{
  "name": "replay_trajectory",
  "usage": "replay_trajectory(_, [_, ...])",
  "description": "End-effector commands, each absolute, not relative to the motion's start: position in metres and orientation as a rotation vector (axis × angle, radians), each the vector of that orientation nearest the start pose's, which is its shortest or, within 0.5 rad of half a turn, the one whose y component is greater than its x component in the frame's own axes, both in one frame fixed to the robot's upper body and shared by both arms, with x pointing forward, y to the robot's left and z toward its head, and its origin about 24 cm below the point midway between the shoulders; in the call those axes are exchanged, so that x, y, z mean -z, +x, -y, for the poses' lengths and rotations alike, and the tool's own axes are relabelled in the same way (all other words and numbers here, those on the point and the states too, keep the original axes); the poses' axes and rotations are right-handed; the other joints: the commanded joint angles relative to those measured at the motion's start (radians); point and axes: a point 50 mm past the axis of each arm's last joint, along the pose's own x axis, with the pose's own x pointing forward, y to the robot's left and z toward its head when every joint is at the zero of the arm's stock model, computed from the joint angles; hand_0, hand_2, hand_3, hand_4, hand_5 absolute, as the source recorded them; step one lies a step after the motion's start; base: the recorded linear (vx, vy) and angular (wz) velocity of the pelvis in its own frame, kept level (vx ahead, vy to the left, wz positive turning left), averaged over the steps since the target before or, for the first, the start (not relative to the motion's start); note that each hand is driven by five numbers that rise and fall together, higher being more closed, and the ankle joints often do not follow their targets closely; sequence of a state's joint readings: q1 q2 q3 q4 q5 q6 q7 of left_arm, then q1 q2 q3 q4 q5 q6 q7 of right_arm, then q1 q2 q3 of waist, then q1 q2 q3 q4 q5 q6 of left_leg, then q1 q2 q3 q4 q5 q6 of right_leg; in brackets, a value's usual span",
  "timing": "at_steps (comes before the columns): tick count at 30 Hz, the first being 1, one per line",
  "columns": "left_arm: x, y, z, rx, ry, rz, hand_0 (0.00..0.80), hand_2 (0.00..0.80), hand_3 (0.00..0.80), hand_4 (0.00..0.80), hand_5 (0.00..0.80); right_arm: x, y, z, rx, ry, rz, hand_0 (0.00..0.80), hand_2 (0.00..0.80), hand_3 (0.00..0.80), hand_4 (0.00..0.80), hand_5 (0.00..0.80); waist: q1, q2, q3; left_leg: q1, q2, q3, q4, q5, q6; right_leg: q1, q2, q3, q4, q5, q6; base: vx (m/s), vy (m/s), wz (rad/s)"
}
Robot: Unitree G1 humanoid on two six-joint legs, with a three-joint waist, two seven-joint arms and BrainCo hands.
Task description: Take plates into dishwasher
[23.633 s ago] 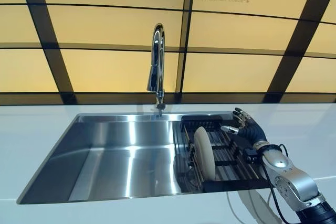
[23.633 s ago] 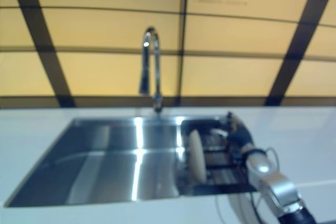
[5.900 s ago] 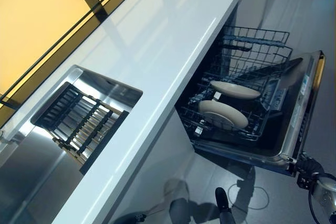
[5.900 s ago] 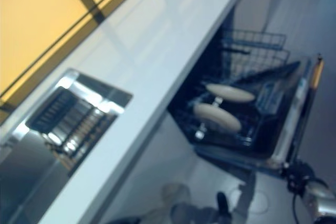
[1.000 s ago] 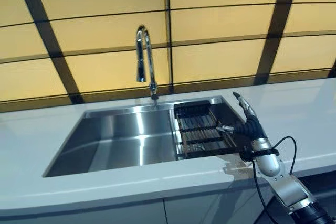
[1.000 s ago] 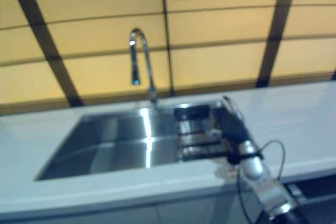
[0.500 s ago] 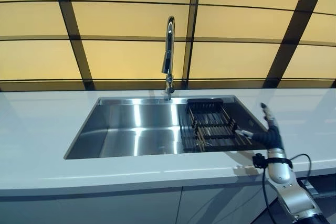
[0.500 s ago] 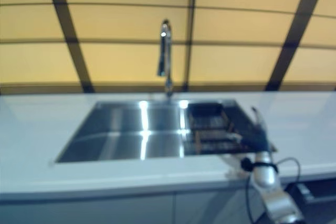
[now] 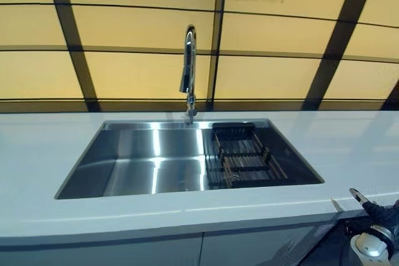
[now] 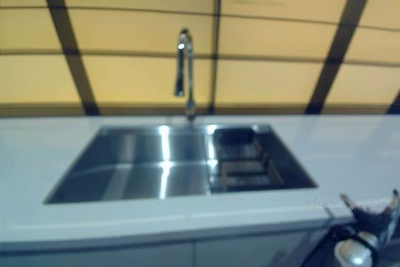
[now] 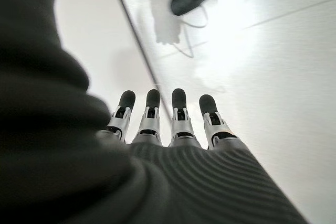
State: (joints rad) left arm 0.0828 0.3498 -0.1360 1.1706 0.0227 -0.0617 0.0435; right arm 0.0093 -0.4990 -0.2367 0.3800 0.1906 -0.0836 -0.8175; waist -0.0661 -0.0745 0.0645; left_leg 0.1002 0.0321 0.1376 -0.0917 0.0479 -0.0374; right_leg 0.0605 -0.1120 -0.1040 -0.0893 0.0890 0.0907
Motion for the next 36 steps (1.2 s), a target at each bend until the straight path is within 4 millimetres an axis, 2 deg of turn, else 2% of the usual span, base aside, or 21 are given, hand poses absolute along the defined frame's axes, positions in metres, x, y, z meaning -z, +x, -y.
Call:
replay_trajectory(1, [0.145,0.111,-0.263,-0.123,0.387,-1.095,0.0,0.0,0.0,0.0,0.0,-0.025,0.192,0.371,1.222,-0.359,-0.163,0.0,0.0,0.0,0.0,0.0,0.017,0.035,0.01,0.026,-0.022,-0.016,0.008,-0.128,0.04,-0.001,0.022,0.011,0.009,-0.043,0.042,-0.048,-0.201,-0.09])
replay_trajectory(4, [0.145,0.117,-0.257,-0.102,0.39,-1.079,0.0,0.0,0.0,0.0,0.0,0.018,0.174,0.37,1.171,-0.381,-0.421,0.0,0.0,0.0,0.0,0.0,0.021,0.039,0.01,0.026,-0.011,-0.008,0.008,-0.116,0.025,0.01,0.036,-0.003,0.002,-0.048,0.028,-0.029,-0.175,-0.05])
replay_trajectory(7, [0.145,0.118,-0.254,-0.076,0.402,-1.083,0.0,0.0,0.0,0.0,0.0,0.065,0.142,0.364,1.036,-0.448,-0.701,0.0,0.0,0.0,0.0,0.0,0.033,0.042,0.012,0.018,0.001,-0.013,0.009,-0.1,0.014,0.017,0.051,-0.018,0.002,-0.057,0.013,-0.019,-0.143,-0.02])
replay_trajectory(9, [0.145,0.118,-0.254,-0.074,0.403,-1.084,0.0,0.0,0.0,0.0,0.0,0.07,0.138,0.362,1.001,-0.469,-0.753,0.0,0.0,0.0,0.0,0.0,0.033,0.042,0.013,0.018,0.002,-0.015,0.009,-0.097,0.012,0.018,0.053,-0.02,0.002,-0.058,0.012,-0.011,-0.08,0.04])
replay_trajectory(11, [0.144,0.12,-0.255,-0.058,0.41,-1.083,0.0,0.0,0.0,0.0,0.0,0.093,0.115,0.355,0.866,-0.526,-0.94,0.0,0.0,0.0,0.0,0.0,0.04,0.042,0.02,0.01,0.007,-0.025,0.009,-0.086,0.006,0.023,0.061,-0.032,0.002,-0.066,0.002,-0.023,-0.093,0.07])
replay_trajectory(14, [0.144,0.12,-0.256,-0.046,0.41,-1.088,0.0,0.0,0.0,0.0,0.0,0.109,0.104,0.341,0.685,-0.596,-1.068,0.0,0.0,0.0,0.0,0.0,0.043,0.044,0.026,0.006,0.009,-0.033,0.007,-0.079,0.003,0.026,0.065,-0.04,0.002,-0.07,-0.003,-0.015,-0.039,0.08])
replay_trajectory(16, [0.144,0.12,-0.257,-0.035,0.411,-1.09,0.0,0.0,0.0,0.0,0.0,0.124,0.091,0.327,0.505,-0.625,-1.21,0.0,0.0,0.0,0.0,0.0,0.047,0.043,0.031,0.0,0.01,-0.036,0.005,-0.072,0.001,0.027,0.065,-0.049,0.002,-0.073,-0.004,-0.021,-0.039,0.04])
replay_trajectory(19, [0.143,0.125,-0.257,-0.009,0.414,-1.088,0.0,0.0,0.0,0.0,0.0,0.138,0.078,0.311,0.208,-0.685,-1.335,0.0,0.0,0.0,0.0,0.0,0.059,0.043,0.036,-0.009,0.011,-0.045,0.004,-0.064,-0.002,0.032,0.064,-0.066,0.002,-0.075,-0.005,-0.008,-0.036,0.18])
replay_trajectory(21, [0.142,0.13,-0.254,0.019,0.417,-1.09,0.0,0.0,0.0,0.0,0.0,0.144,0.082,0.295,0.08,-0.62,-1.346,0.0,0.0,0.0,0.0,0.0,0.069,0.043,0.041,-0.012,0.011,-0.057,0.004,-0.059,-0.005,0.04,0.063,-0.079,0.002,-0.078,-0.006,0.012,-0.039,0.14])
replay_trajectory(24, [0.143,0.131,-0.25,0.052,0.418,-1.09,0.0,0.0,0.0,0.0,0.0,0.15,0.086,0.278,0.008,-0.53,-1.336,0.0,0.0,0.0,0.0,0.0,0.075,0.045,0.042,-0.013,0.011,-0.064,0.004,-0.056,-0.006,0.048,0.063,-0.089,0.002,-0.083,-0.008,0.011,-0.013,0.16])
replay_trajectory(28, [0.144,0.132,-0.245,0.079,0.403,-1.094,0.0,0.0,0.0,0.0,0.0,0.154,0.087,0.266,-0.077,-0.483,-1.34,0.0,0.0,0.0,0.0,0.0,0.077,0.05,0.045,-0.013,0.012,-0.06,0.004,-0.054,-0.007,0.054,0.063,-0.095,0.002,-0.085,-0.007,-0.011,0.008,0.1])
replay_trajectory(36, [0.152,0.119,-0.237,0.13,0.37,-1.154,0.0,0.0,0.0,0.0,0.0,0.158,0.084,0.258,-0.106,-0.476,-1.376,0.0,0.0,0.0,0.0,0.0,0.072,0.05,0.036,0.003,0.011,-0.054,0.004,-0.054,-0.008,0.078,0.072,-0.095,0.002,-0.093,-0.01,0.002,0.005,0.06])
